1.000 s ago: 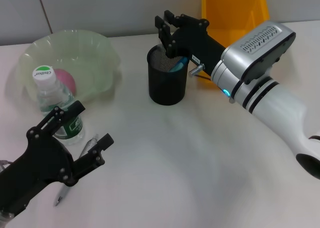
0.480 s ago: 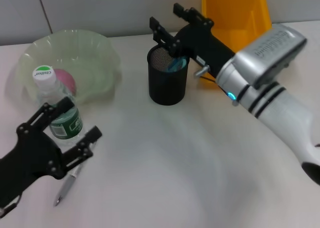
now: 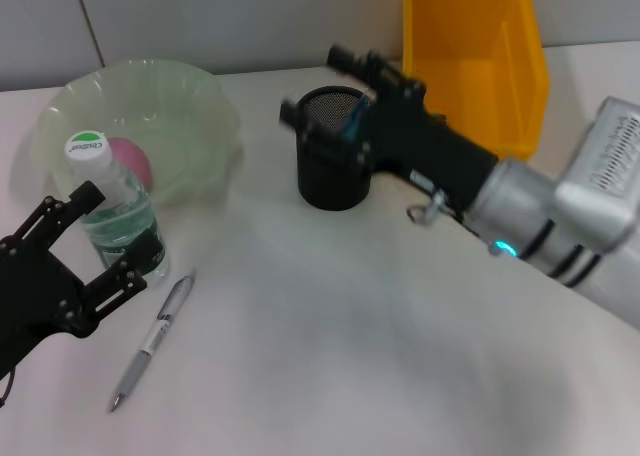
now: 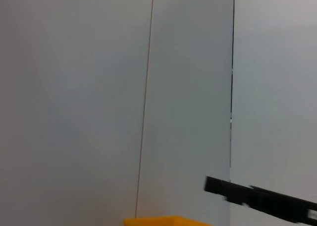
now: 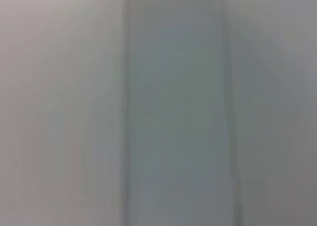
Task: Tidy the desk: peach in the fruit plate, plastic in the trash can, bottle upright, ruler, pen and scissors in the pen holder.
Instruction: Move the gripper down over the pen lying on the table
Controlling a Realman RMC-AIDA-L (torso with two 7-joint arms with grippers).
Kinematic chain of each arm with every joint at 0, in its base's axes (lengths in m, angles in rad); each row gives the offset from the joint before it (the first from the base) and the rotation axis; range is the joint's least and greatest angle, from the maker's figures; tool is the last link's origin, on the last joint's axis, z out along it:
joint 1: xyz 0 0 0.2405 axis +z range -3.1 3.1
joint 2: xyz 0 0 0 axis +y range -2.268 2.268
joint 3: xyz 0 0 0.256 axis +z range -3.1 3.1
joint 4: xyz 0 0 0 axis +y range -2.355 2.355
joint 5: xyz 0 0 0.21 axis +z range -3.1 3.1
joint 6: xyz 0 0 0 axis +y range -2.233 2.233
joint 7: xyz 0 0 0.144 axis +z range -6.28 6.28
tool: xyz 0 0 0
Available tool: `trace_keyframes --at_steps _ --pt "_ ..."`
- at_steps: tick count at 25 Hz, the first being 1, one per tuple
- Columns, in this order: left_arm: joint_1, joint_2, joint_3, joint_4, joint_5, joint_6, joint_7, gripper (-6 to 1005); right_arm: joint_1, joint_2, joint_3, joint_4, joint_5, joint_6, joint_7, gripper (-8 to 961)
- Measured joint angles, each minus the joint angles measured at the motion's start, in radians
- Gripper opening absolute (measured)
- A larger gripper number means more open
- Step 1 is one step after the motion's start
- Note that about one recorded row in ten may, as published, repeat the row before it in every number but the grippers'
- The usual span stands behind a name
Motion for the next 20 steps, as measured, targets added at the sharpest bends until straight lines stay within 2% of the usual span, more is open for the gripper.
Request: trace_keyframes --at_steps 1,2,3,4,8,9,10,11,12,13,14,15,16,17,18,20 --pt "0.000 0.000 0.000 0.000 0.000 0.000 0.000 829 0.000 0.000 0.000 0.000 0.000 0.000 0.000 808" --pt "0.000 0.000 0.000 0.000 0.000 0.000 0.000 829 -0.018 -0.020 0.003 -0.014 -0.072 -0.050 0.060 808" --pt "0.000 0.000 0.000 0.000 0.000 0.000 0.000 829 -0.018 -0.020 0.003 -0.014 -0.072 -0.050 0.060 808" --pt "0.006 -0.001 0.000 0.014 0.000 -0.009 -0.001 829 -0.040 -0.032 0.005 -0.038 -0.114 -0.101 0.088 808" --pt "0.024 -0.003 0.000 0.062 0.000 -0.033 0.001 829 -0.072 -0.040 0.001 -0.111 -0.143 -0.191 0.129 808" --pt "0.056 -0.007 0.005 0.149 0.014 -0.102 0.000 829 -0.078 -0.040 0.000 -0.147 -0.144 -0.217 0.155 808" --pt "0.090 -0.014 0.004 0.242 0.058 -0.186 -0.013 829 -0.084 -0.033 -0.005 -0.244 -0.145 -0.277 0.226 808" --pt "0.112 -0.019 0.003 0.299 0.088 -0.236 -0.025 829 -0.084 -0.033 -0.005 -0.244 -0.145 -0.277 0.226 808" --pt "0.112 -0.019 0.003 0.299 0.088 -0.236 -0.025 829 -0.084 -0.015 -0.012 -0.346 -0.146 -0.344 0.286 808" --pt "0.131 -0.024 0.001 0.351 0.116 -0.279 -0.040 829 -0.084 -0.015 -0.012 -0.346 -0.146 -0.344 0.286 808" --pt "0.192 -0.039 0.001 0.505 0.214 -0.413 -0.109 829 -0.084 -0.005 -0.014 -0.388 -0.146 -0.366 0.303 808" --pt "0.251 -0.053 0.000 0.660 0.337 -0.538 -0.218 829 -0.079 0.031 -0.015 -0.510 -0.143 -0.418 0.334 808" --pt "0.251 -0.053 0.000 0.660 0.337 -0.538 -0.218 829 -0.079 0.031 -0.015 -0.510 -0.143 -0.418 0.334 807" --pt "0.251 -0.053 0.000 0.660 0.337 -0.538 -0.218 829 -0.073 0.064 -0.017 -0.626 -0.142 -0.455 0.360 807" --pt "0.292 -0.066 0.000 0.769 0.451 -0.608 -0.321 829 -0.073 0.064 -0.017 -0.626 -0.142 -0.455 0.360 807" --pt "0.343 -0.080 0.001 0.892 0.607 -0.689 -0.483 829 -0.070 0.071 -0.042 -0.708 -0.143 -0.475 0.413 807"
